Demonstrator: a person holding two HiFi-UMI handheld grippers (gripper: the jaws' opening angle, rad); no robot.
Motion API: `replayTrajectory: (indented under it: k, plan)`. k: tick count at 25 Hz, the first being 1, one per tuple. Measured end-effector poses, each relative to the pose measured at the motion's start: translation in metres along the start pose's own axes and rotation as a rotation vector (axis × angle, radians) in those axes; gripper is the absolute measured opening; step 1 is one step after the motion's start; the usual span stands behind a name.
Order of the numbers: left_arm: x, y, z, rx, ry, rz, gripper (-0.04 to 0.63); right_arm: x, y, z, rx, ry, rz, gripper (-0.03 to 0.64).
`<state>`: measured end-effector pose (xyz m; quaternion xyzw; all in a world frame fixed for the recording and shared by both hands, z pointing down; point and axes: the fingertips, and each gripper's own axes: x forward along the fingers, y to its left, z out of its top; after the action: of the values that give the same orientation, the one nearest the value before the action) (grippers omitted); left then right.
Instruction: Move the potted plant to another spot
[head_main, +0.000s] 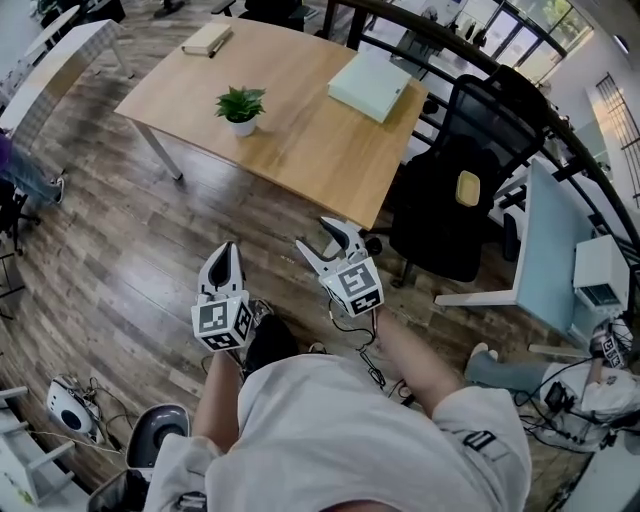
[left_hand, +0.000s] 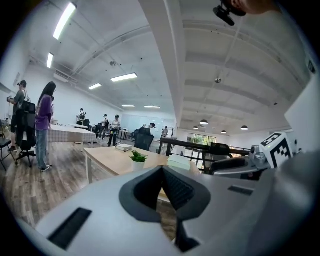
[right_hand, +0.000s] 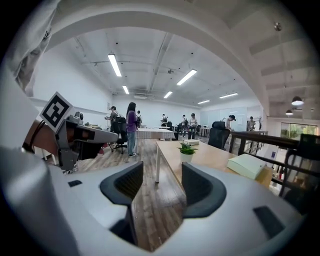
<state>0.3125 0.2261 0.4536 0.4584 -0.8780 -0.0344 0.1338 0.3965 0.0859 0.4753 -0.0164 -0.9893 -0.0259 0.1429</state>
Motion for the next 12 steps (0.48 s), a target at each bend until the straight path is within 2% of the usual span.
replayTrajectory:
  k: [8,12]
  plan:
    - [0.058,0.072,0.025,0.011,-0.001,-0.084,0.012,0.081,-0.015,0.021,-0.006,0.053,-0.046,0.267]
    - [0.076,0.103,0.026,0.003,0.012,-0.098,0.012,0.107,-0.017,0.023,-0.007,0.081,-0.063,0.273]
